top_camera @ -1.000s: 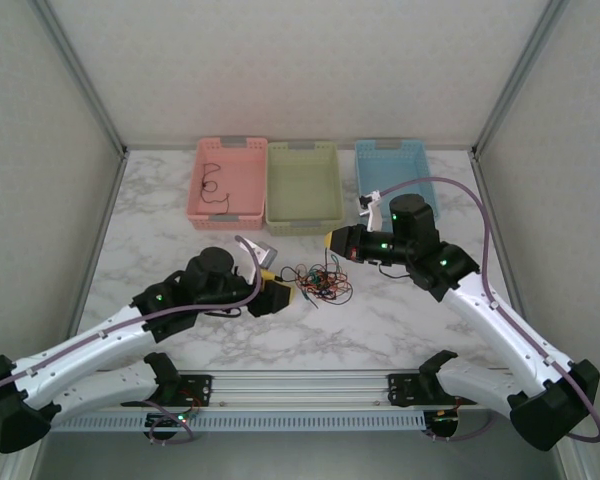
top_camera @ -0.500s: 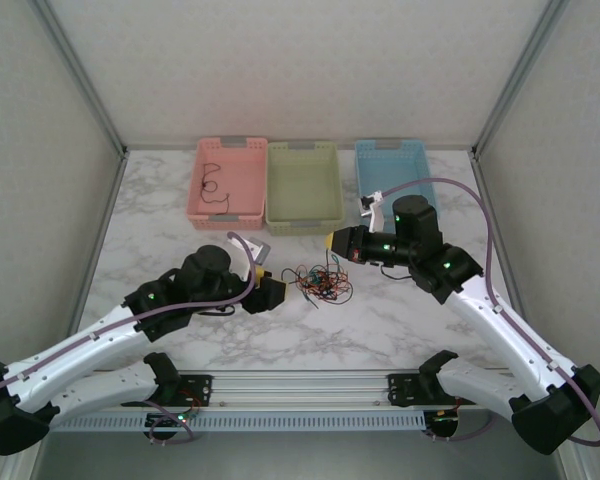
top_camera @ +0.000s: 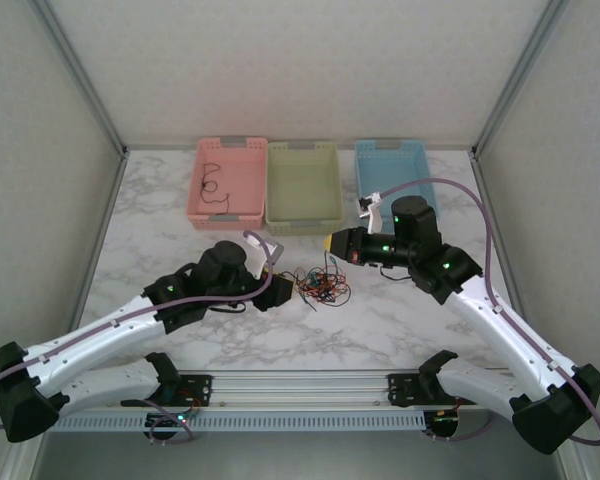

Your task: Untangle the cables

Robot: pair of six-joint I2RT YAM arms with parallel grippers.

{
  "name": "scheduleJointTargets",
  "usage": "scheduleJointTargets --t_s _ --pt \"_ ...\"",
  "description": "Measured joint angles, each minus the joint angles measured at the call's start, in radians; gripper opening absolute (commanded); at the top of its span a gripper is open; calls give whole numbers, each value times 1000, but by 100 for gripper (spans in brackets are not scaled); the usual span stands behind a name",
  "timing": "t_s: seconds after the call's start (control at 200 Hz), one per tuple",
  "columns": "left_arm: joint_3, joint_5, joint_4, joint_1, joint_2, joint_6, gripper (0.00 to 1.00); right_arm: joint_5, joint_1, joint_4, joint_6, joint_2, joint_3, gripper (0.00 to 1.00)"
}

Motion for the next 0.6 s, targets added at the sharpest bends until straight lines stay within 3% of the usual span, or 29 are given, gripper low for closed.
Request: scheduleJointTargets --t_s 0.105,0.29,0.596 --pt "1 1 3 0 -1 5 0 0 0 -2 -3 0 0 0" --pt "11 -47 -15 0 -28 3 0 47 1 -93 -62 -5 43 0" --pt "61 -235 -160 26 -158 -32 0 291 -37 -272 -214 -93 91 0"
